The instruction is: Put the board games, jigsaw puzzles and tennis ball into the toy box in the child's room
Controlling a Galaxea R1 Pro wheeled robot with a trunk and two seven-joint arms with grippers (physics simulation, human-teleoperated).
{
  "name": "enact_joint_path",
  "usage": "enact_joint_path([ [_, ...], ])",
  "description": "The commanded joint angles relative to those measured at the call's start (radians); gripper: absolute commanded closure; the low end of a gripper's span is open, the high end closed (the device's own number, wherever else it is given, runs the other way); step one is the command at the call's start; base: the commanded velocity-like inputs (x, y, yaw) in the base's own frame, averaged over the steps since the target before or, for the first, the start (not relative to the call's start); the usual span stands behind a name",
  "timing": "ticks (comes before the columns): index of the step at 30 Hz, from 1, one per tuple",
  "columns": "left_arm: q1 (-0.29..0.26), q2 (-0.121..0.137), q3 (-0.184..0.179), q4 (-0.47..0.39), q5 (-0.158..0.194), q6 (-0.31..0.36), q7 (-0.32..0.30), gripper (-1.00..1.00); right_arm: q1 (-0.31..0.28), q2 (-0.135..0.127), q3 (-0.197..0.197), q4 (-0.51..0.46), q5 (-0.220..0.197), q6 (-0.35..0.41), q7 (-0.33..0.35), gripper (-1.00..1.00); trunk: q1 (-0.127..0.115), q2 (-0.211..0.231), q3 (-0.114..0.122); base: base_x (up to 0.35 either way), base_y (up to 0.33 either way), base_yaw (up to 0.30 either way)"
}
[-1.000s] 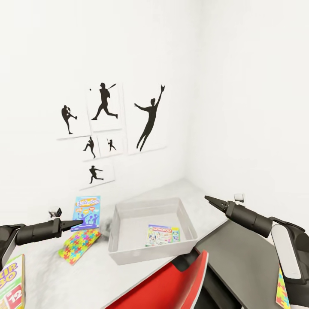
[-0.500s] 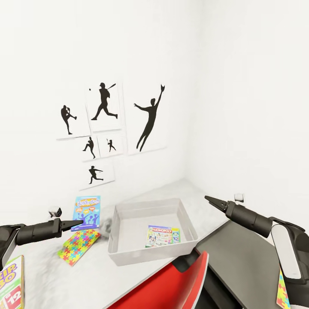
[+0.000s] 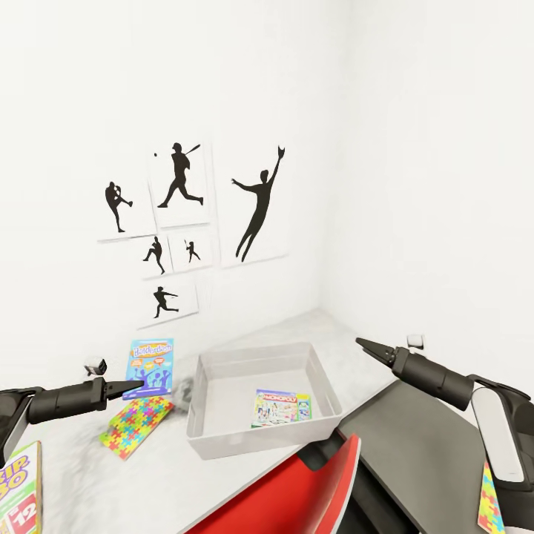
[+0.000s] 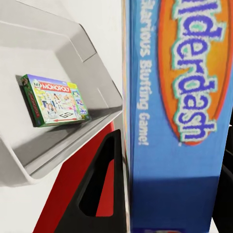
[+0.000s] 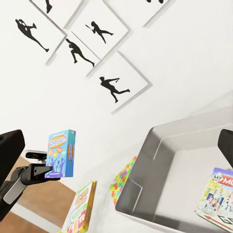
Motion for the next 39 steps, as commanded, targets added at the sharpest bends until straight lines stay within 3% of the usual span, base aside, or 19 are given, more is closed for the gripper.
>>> enact_joint_path([
  [1, 0.0, 0.0, 0.0, 0.0, 0.0, 0.01, -0.004, 1.0, -0.001, 0.0, -0.002, 0.001, 0.004, 0.004, 0.006, -1.0, 0.0, -0.001, 0.0, 0.0, 0.0, 0.0],
  [15, -0.006, -0.004, 0.003, -0.003, 0.001, 0.033, -0.004, 1.0, 0.0, -0.006, -0.005, 0.002, 0.004, 0.004, 0.006, -1.0, 0.0, -0.001, 0.0, 0.0, 0.0, 0.0],
  [21, -0.07, -0.033, -0.004, -0.018, -0.008, 0.107, -0.004, 1.0, 0.002, -0.009, -0.007, 0.003, 0.009, 0.004, 0.007, -1.0, 0.0, -0.001, 0.0, 0.0, 0.0, 0.0],
  [24, -0.108, -0.067, -0.007, -0.019, -0.011, 0.124, 0.005, 1.0, 0.003, -0.013, -0.013, 0.004, 0.01, 0.004, 0.008, -1.0, 0.0, -0.001, 0.0, 0.0, 0.0, 0.0],
  [27, -0.147, -0.132, -0.008, -0.02, -0.012, 0.144, 0.11, 1.0, 0.005, -0.029, -0.023, 0.005, 0.011, 0.004, 0.008, -1.0, 0.0, -0.001, 0.0, 0.0, 0.0, 0.0],
  [31, -0.174, -0.193, -0.009, -0.02, -0.011, 0.156, 0.24, 1.0, 0.009, -0.035, -0.027, 0.005, 0.007, 0.004, 0.008, -1.0, 0.0, -0.001, 0.0, 0.0, 0.0, 0.0],
  [34, -0.187, -0.227, -0.008, -0.019, -0.01, 0.159, 0.329, 1.0, 0.014, -0.036, -0.037, 0.005, 0.006, 0.004, 0.008, -1.0, 0.0, -0.001, 0.0, 0.0, 0.0, 0.0],
  [39, -0.192, -0.268, -0.009, -0.018, -0.011, 0.161, 0.421, 1.0, 0.016, -0.036, -0.052, 0.006, 0.009, 0.004, 0.008, -1.0, 0.0, -0.001, 0.0, 0.0, 0.0, 0.0],
])
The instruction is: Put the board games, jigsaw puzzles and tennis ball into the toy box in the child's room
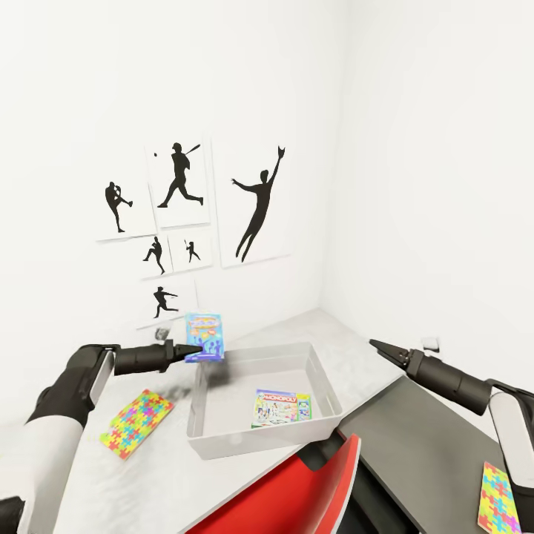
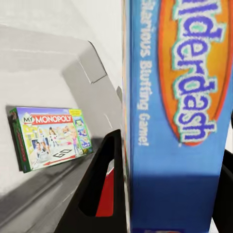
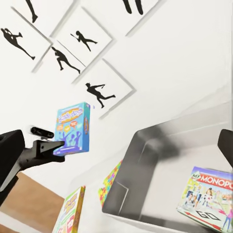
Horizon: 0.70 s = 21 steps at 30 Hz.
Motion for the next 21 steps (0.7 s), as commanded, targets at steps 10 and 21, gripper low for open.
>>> enact_joint_path([
  [10, -0.002, -0.073, -0.049, 0.008, 0.011, 0.01, 0.251, 1.0, 0.001, 0.0, -0.005, 0.002, 0.008, 0.004, 0.006, -1.0, 0.0, -0.001, 0.0, 0.0, 0.0, 0.0],
  [21, -0.002, -0.078, -0.074, 0.043, 0.0, 0.007, 0.313, 1.0, 0.002, 0.001, -0.005, 0.002, 0.008, 0.004, 0.005, -1.0, 0.0, -0.001, -0.004, 0.0, 0.0, 0.0],
])
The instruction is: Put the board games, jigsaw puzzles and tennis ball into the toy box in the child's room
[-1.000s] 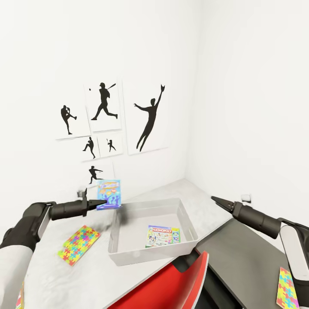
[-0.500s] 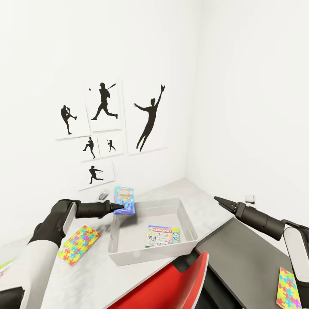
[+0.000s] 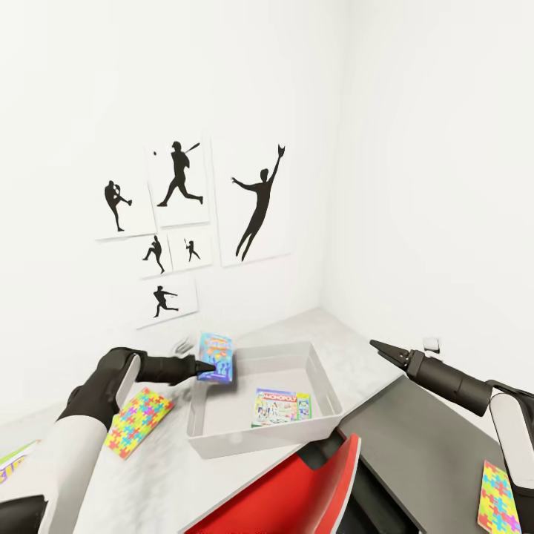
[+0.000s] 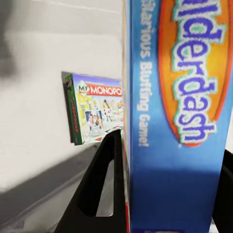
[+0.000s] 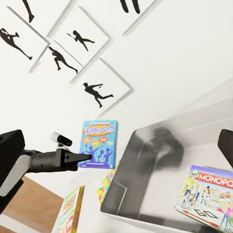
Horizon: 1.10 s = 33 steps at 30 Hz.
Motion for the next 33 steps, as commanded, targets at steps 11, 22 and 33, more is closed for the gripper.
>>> enact_joint_path([
  [11, 0.0, -0.008, -0.02, 0.023, 0.006, 0.008, 0.071, 1.0, -0.001, -0.001, -0.002, 0.01, 0.004, 0.004, 0.006, -1.0, 0.0, -0.001, -0.018, 0.0, 0.0, 0.0],
  [22, 0.0, -0.042, -0.022, 0.026, -0.009, 0.009, 0.129, 1.0, -0.001, -0.001, -0.003, 0.017, 0.004, 0.004, 0.006, -1.0, 0.0, -0.001, -0.036, 0.0, 0.0, 0.0],
  [33, 0.0, -0.054, -0.022, 0.037, -0.01, 0.006, 0.144, 1.0, -0.001, -0.001, -0.003, 0.017, 0.004, 0.004, 0.006, -1.0, 0.0, -0.001, -0.054, 0.0, 0.0, 0.0],
])
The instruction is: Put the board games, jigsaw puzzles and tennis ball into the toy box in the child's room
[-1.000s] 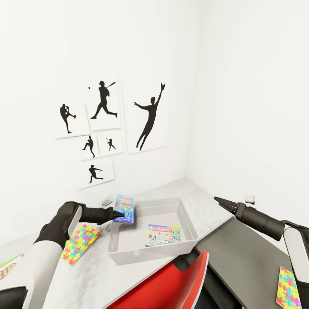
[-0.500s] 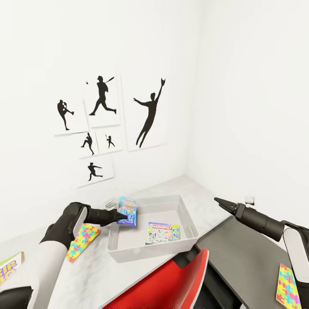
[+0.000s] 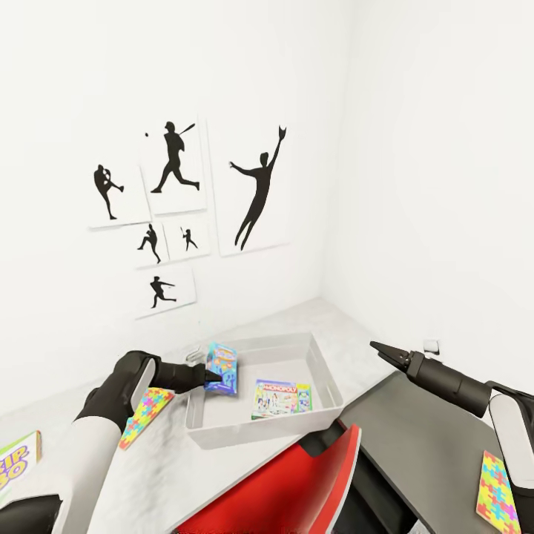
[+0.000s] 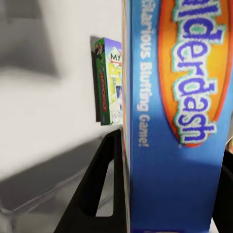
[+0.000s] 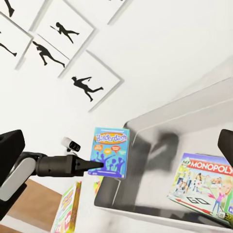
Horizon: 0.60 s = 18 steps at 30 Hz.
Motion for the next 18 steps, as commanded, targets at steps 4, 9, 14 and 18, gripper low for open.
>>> enact_joint_path([
  [4, -0.001, -0.01, 0.001, 0.017, 0.003, 0.006, 0.002, 1.0, -0.001, 0.0, -0.001, 0.0, 0.004, 0.004, 0.006, -1.0, 0.001, -0.002, -0.009, 0.0, 0.0, 0.0],
  [9, -0.001, -0.017, 0.002, 0.025, 0.003, 0.006, 0.001, 1.0, -0.001, 0.0, -0.001, 0.0, 0.004, 0.004, 0.006, -1.0, 0.001, -0.002, -0.017, 0.0, 0.0, 0.0],
  [14, -0.001, -0.016, 0.003, 0.038, 0.004, 0.006, 0.0, 1.0, -0.001, 0.0, -0.001, 0.001, 0.004, 0.004, 0.006, -1.0, 0.001, -0.002, -0.025, 0.0, 0.0, 0.0],
  [18, -0.001, -0.017, 0.004, 0.044, 0.004, 0.005, -0.001, 1.0, -0.001, 0.0, -0.001, 0.001, 0.004, 0.004, 0.006, -1.0, 0.001, -0.002, -0.032, 0.0, 0.0, 0.0],
])
